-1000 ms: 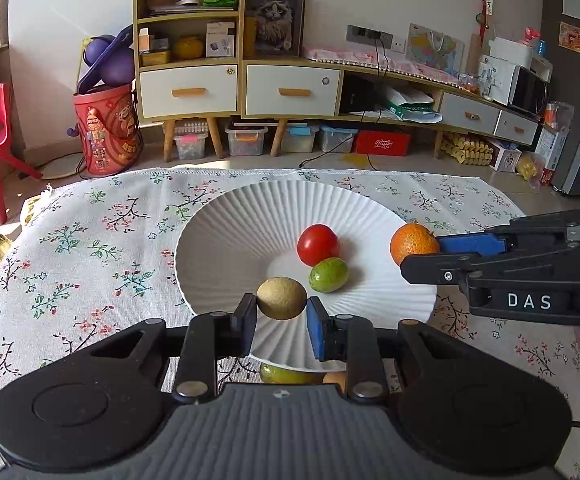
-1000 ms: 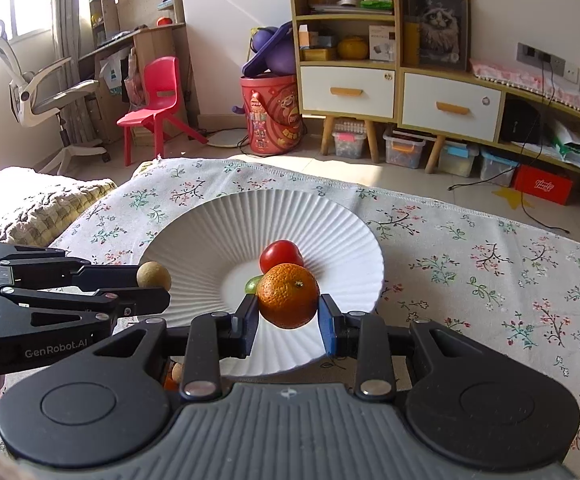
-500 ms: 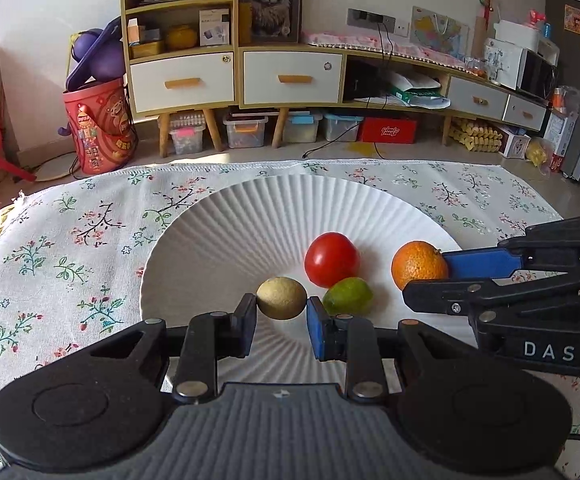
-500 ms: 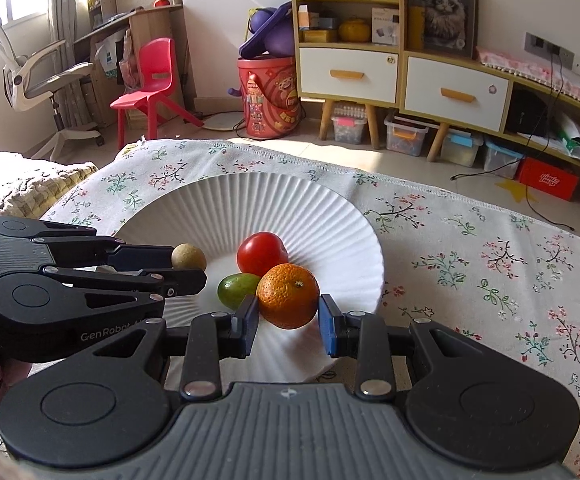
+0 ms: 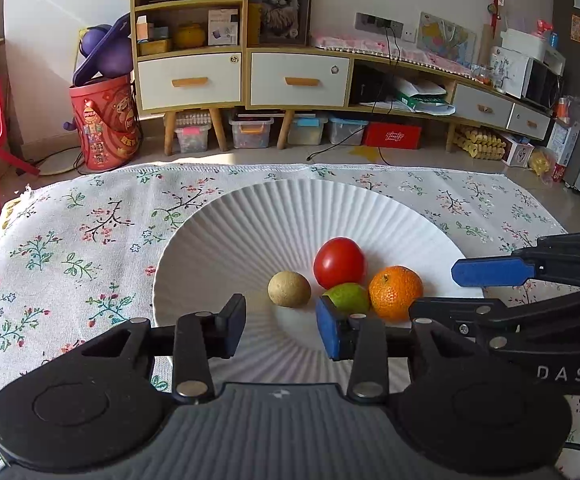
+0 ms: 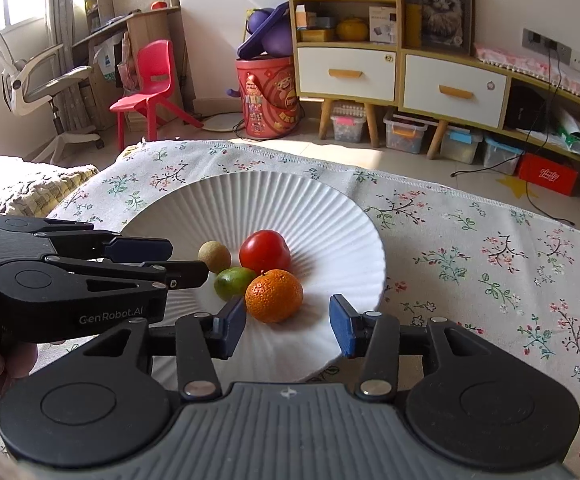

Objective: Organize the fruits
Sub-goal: 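Open both tools to release the fruits in the bowl, then withdraw both tools from the bowl toward the remaining fruit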

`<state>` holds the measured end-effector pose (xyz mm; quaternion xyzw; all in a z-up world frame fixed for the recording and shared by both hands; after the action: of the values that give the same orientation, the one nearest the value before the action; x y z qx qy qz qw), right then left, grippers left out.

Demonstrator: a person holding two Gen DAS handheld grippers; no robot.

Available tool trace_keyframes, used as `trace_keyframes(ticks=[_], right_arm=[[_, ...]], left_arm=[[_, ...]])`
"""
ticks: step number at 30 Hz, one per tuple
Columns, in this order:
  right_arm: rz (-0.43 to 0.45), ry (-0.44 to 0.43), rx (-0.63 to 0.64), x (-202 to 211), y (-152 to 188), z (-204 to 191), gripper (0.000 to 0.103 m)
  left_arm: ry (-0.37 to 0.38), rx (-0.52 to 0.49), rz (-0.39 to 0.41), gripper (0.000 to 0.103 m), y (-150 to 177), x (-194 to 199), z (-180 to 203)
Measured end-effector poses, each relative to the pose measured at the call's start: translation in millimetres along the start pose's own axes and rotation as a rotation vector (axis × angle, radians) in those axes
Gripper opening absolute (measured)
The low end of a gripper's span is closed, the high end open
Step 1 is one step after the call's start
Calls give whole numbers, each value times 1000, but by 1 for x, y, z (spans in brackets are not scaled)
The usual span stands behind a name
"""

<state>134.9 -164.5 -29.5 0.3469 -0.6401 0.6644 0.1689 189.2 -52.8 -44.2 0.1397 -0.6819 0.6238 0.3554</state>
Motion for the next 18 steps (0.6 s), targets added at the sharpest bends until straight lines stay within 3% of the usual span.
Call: trace_keyframes(ticks=[18], right_arm=[[21, 16, 3, 32, 9, -5, 73]], left_arm=[[-32, 14, 21, 70, 15, 57, -9]])
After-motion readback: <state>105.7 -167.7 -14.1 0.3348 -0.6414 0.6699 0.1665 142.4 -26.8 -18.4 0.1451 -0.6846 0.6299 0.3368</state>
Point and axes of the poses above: each gripper's, at about its wrist camera, not at the fingertips, and x roughly against the way its jaws point, z to its right, y to its underside, the point moved 6 cm from there along -x, roughly the way its jaws point, and after that the axes turned 1 degree about -z, right-handed, at the moved point
